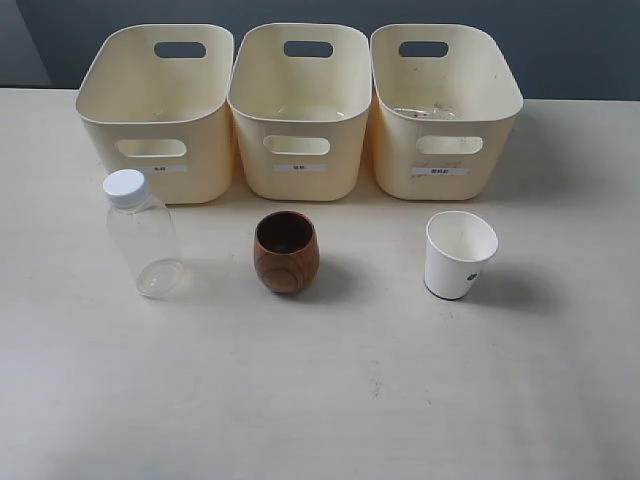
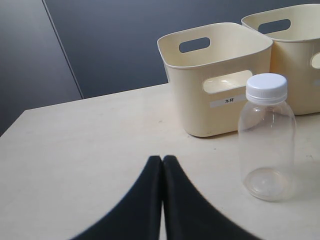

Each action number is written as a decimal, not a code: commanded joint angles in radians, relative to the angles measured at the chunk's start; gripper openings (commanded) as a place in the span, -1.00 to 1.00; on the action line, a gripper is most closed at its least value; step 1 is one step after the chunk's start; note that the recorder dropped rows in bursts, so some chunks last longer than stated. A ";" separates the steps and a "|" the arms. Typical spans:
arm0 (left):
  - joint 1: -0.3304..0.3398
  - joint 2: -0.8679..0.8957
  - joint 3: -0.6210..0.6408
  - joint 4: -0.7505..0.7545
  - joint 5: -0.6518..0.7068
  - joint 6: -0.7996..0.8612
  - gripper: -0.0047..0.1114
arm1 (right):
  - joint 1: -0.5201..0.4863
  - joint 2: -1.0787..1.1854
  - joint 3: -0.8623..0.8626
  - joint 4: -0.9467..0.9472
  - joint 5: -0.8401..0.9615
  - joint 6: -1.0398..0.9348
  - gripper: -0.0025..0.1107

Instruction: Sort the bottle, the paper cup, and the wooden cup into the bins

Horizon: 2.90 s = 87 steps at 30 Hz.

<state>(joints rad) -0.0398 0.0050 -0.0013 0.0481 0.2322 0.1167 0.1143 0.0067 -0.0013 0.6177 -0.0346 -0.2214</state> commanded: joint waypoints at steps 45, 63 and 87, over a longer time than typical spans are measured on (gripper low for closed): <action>-0.003 -0.005 0.001 -0.003 -0.001 -0.002 -0.92 | -0.004 0.902 -0.551 0.190 0.537 -0.159 -0.19; -0.003 -0.005 0.001 -0.003 -0.001 -0.002 -0.92 | -0.002 1.256 -0.634 0.173 0.471 -0.232 -0.19; -0.003 -0.005 0.001 -0.003 -0.001 -0.002 -0.92 | 0.000 1.383 -0.634 0.198 0.421 -0.232 -0.19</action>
<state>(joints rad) -0.0398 0.0050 -0.0013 0.0481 0.2322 0.1167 0.1143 1.3701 -0.6302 0.8134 0.3961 -0.4458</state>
